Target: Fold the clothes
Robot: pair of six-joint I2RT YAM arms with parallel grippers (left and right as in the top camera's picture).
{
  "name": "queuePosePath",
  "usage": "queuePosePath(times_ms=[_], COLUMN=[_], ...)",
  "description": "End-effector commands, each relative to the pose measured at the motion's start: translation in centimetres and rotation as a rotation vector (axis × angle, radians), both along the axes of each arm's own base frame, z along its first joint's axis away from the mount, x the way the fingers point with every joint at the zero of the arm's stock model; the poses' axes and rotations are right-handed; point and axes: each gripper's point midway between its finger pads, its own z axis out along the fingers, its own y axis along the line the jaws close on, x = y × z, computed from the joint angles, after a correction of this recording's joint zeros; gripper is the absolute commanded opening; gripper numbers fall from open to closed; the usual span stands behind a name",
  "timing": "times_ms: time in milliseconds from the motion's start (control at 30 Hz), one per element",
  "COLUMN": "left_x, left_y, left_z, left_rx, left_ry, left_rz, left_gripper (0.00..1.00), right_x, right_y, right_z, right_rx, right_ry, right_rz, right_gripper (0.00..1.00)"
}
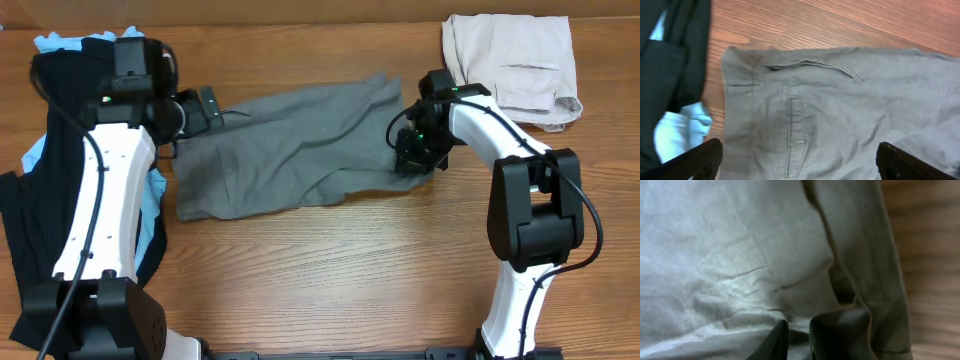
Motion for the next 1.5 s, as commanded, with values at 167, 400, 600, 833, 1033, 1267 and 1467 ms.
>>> queuePosePath(times_ms=[167,400,600,833,1033,1267,1467], left_x=[-0.7,-2.3,-2.8,-2.6,-2.2,-2.5,-3.0], left_y=[-3.8,-4.0,-3.5,-1.0,0.5,1.6,1.4], left_z=[-1.3,-3.4,-5.7,-7.6,-7.8,-10.0,-11.8], left_rx=[0.041,0.044,0.062,0.077,-0.015,-0.052,-0.081], left_ry=[0.042,0.157,0.24,0.285,0.25,0.307,0.369], left_rz=[-0.11,-0.118,-0.134,-0.182,-0.287,-0.257,-0.258], left_gripper=[1.0,1.0,1.0,1.0,1.0,0.45,0.39], right_x=[-5.8,-7.3,-6.5,-5.2,-2.0,0.0,0.5], right_y=[-4.4,-6.5,-7.5,-6.5,-6.5,-6.5,-6.0], right_z=[-3.6,-2.3,1.9,7.7,8.3,8.0,6.2], right_rx=[-0.141,-0.143,-0.074,-0.001,0.006,0.007,0.038], right_ry=[0.229,0.29,0.188,-0.039,-0.189,-0.258,-0.245], right_rz=[-0.143,-0.21,-0.195,-0.061,-0.046,-0.047,-0.044], right_gripper=[0.16,0.13,0.19,0.82,0.73,0.04,0.04])
